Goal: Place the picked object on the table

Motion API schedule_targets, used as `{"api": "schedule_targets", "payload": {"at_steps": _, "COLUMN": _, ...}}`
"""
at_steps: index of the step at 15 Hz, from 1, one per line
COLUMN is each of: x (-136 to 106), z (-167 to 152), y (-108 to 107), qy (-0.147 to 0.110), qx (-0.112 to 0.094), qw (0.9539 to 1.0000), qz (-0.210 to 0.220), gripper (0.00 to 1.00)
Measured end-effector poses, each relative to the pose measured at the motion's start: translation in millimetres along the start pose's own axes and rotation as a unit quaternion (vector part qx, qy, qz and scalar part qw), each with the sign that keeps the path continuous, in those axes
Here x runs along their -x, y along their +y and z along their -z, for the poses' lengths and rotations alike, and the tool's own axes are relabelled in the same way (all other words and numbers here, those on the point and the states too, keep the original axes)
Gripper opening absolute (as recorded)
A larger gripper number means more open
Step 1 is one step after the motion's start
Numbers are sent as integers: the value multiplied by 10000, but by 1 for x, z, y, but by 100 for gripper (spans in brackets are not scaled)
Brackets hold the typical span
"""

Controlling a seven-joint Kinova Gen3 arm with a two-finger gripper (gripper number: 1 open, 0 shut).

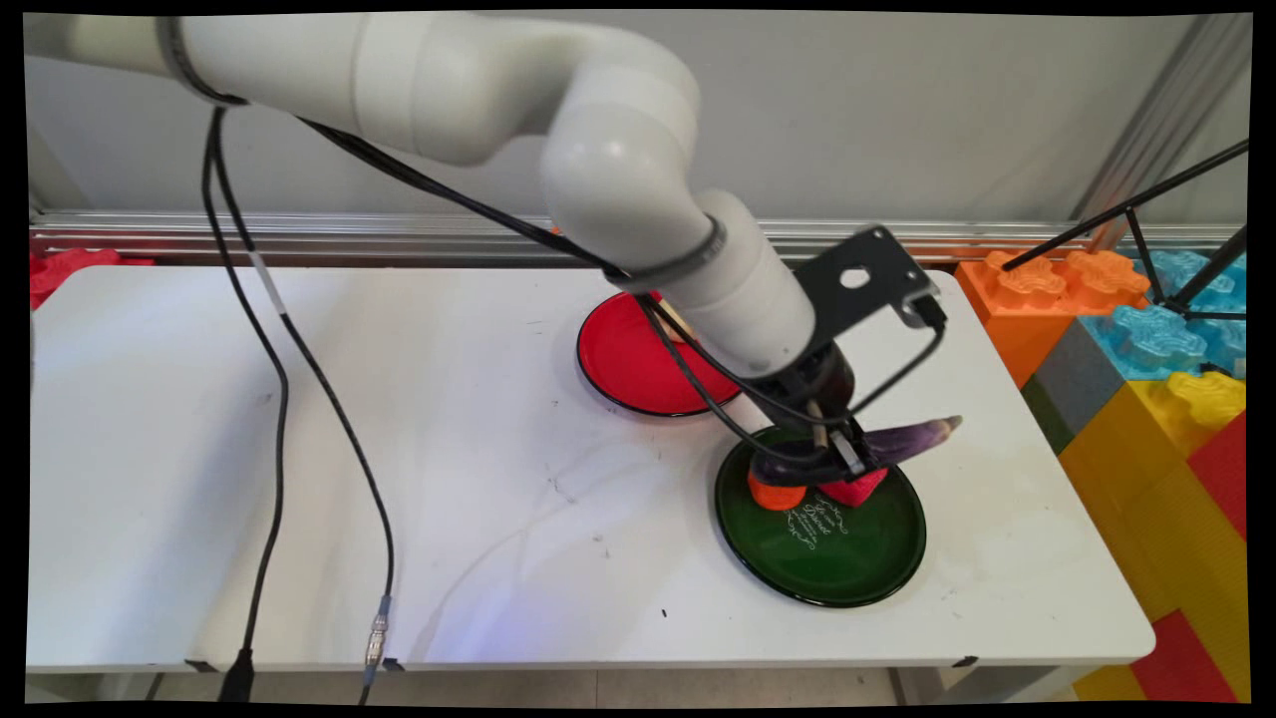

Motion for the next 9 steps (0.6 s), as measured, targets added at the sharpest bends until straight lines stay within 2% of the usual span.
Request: {"api": "schedule_targets", "payload": {"at_steps": 9, "x": 39, "z": 44, "y": -40, "qy": -29, "qx": 197, "qw": 9997, "qz": -135, "gripper": 0}}
